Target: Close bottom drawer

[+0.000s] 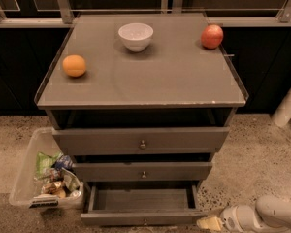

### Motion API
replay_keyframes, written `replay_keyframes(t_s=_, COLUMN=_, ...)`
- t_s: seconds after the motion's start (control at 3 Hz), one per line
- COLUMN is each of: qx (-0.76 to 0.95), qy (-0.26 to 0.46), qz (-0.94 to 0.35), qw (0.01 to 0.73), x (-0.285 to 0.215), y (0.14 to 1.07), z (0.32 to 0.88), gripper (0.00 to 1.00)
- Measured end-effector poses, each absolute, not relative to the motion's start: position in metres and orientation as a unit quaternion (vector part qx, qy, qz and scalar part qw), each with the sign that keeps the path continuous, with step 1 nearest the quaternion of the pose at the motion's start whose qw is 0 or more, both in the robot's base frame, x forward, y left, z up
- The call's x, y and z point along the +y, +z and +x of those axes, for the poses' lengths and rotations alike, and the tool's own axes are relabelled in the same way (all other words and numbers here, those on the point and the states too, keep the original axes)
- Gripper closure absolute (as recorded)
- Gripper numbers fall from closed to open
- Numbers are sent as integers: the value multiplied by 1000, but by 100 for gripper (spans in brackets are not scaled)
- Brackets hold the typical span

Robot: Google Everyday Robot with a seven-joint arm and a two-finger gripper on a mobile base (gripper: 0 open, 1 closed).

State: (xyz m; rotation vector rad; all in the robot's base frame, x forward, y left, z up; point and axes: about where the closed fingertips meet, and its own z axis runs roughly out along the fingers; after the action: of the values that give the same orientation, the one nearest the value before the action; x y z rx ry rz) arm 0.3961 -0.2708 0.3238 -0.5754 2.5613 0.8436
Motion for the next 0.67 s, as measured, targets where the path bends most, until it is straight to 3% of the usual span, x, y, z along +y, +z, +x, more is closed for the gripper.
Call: replay_keyframes(t_s=0.67, qx=896, qy=323, qz=-227, qw=201, x=-260, y=312, z=397, gripper=88)
